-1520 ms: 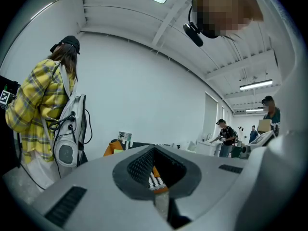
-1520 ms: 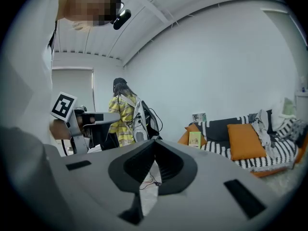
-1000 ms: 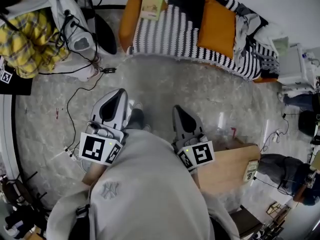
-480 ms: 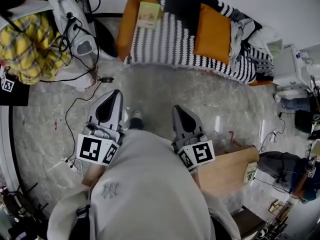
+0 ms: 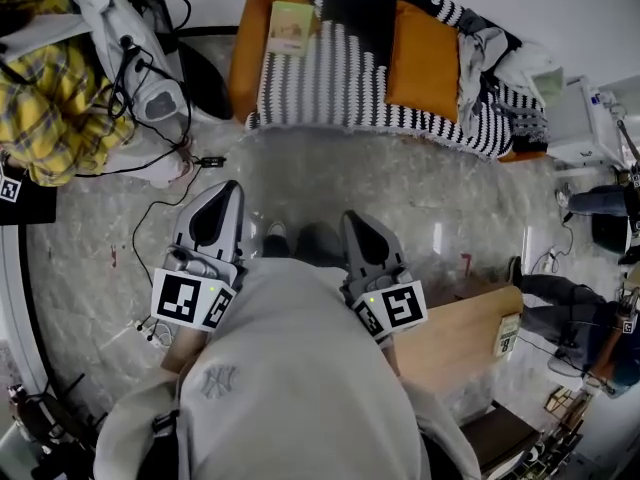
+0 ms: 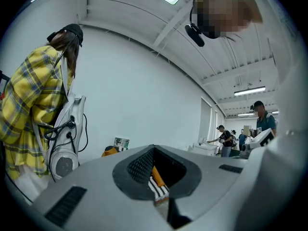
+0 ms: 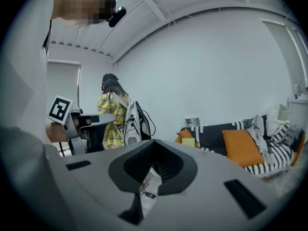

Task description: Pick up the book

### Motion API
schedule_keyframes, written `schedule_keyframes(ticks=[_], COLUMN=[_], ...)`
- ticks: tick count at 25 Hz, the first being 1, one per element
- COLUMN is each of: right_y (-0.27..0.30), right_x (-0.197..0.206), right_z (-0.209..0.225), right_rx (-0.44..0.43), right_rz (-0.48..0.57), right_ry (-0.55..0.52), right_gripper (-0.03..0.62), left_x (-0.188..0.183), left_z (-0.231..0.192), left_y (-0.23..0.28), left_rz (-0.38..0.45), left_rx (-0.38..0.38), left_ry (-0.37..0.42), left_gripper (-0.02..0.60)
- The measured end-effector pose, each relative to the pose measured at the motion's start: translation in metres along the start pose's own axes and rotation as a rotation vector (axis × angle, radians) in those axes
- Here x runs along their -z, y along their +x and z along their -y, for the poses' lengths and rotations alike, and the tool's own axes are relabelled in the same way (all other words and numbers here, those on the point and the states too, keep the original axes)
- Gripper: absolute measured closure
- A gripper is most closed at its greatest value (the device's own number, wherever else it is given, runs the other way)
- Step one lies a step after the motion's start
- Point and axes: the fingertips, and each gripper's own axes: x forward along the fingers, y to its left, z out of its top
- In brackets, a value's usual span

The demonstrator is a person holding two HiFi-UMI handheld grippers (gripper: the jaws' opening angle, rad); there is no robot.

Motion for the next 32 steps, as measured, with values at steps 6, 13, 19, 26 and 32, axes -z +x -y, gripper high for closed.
schedule_keyframes(ticks=[6,13,19,26,32], right_y=[0.001,0.021,0.056,0.097,0.128], right_x=[-0.001,-0.002,-0.010,-0.026,-0.043], right_z=[0.016,0.033,0.056,0.099,0.135], right_rx=[0.024,-0.002,-0.046,-0.085,-0.108], right_rz=[0.010,-0.016,-0.024,-0.034,-0.024], right_ry=[0.006,0.027,0.020,0.027,0.008], right_gripper=[0.576,0.576,0.576,0.576,0.576], left_x=[0.008,0.006,0.006,-0.003,-0.009], left_z=[0.004,-0.002,-0.021,-0.029,-0.037], left_y=[0.017,0.037,0.066,0.127,0.170], left_rz=[-0.031,-0.041,-0.049,-0.036,-0.023], left_rx=[0.019,-0.012,-0.060,-0.082,-0.106], left_ry=[-0.008,-0.007,-0.010,-0.001,0.007], left_gripper=[0.572,0.572,0.572,0.572,0.572])
